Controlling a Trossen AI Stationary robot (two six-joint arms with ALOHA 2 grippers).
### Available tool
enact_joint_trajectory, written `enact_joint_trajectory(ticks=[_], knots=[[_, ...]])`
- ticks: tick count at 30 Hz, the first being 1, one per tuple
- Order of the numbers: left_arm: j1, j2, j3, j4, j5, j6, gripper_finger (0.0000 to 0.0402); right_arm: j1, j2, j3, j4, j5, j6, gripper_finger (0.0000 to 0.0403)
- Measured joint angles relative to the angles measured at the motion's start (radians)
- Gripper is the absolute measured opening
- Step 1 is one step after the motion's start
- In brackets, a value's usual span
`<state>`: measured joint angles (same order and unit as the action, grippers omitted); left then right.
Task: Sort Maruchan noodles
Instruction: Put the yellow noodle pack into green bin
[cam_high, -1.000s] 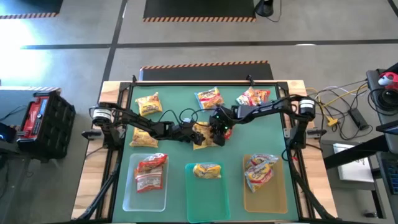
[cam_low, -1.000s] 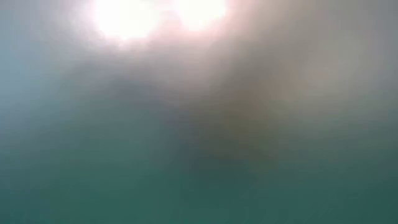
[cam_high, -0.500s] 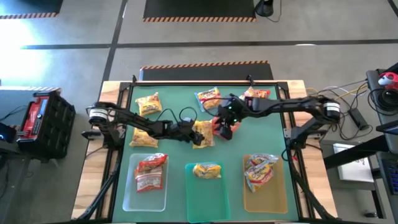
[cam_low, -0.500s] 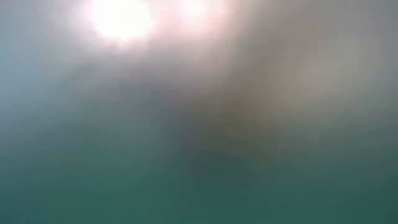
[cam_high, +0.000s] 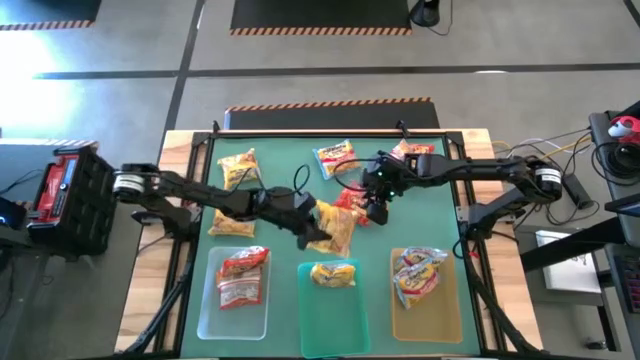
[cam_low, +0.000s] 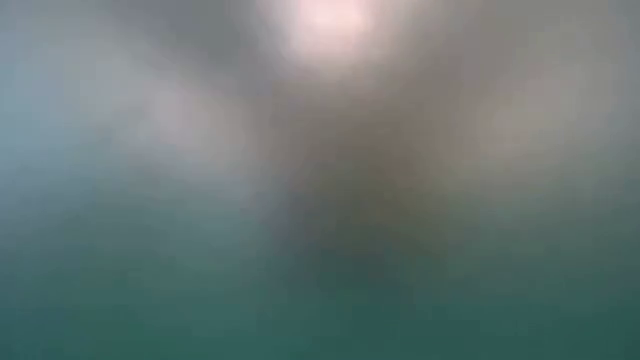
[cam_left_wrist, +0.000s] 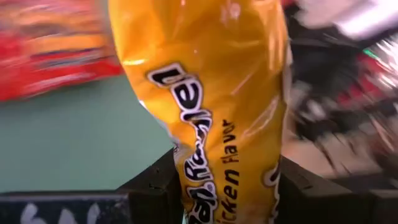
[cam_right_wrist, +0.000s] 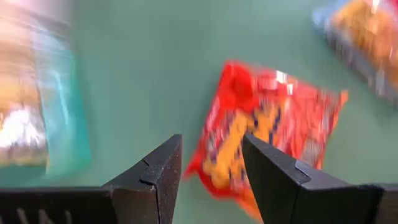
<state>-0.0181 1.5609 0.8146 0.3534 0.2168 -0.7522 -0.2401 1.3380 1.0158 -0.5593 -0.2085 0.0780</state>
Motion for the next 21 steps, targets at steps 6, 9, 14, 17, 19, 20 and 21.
enact_joint_trajectory(ticks=[6,9,14,17,19,20,21], knots=[[-0.124,-0.06,0.079,-0.16,0.064,0.097,0.0132,0.0,0.001,-0.01,-0.091,0.0,-0.007,0.016],[-0.178,-0.045,0.138,-0.292,0.057,0.098,0.0132,0.0,0.0,-0.013,-0.094,0.001,-0.028,0.016],[-0.238,-0.015,0.255,-0.519,0.055,0.168,0.0133,0.0,0.002,-0.013,-0.089,0.001,-0.046,0.016],[-0.254,0.005,0.307,-0.655,0.055,0.211,0.0133,0.0,0.002,-0.013,-0.086,0.0,-0.046,0.016],[-0.261,0.024,0.324,-0.702,0.054,0.216,0.0133,0.0,0.002,-0.013,-0.087,0.001,-0.045,0.016],[-0.264,0.034,0.331,-0.711,0.055,0.216,0.0133,0.0,0.002,-0.013,-0.087,0.001,-0.045,0.016],[-0.268,0.046,0.335,-0.71,0.056,0.216,0.0133,0.0,0.002,-0.013,-0.087,0.001,-0.045,0.016]])
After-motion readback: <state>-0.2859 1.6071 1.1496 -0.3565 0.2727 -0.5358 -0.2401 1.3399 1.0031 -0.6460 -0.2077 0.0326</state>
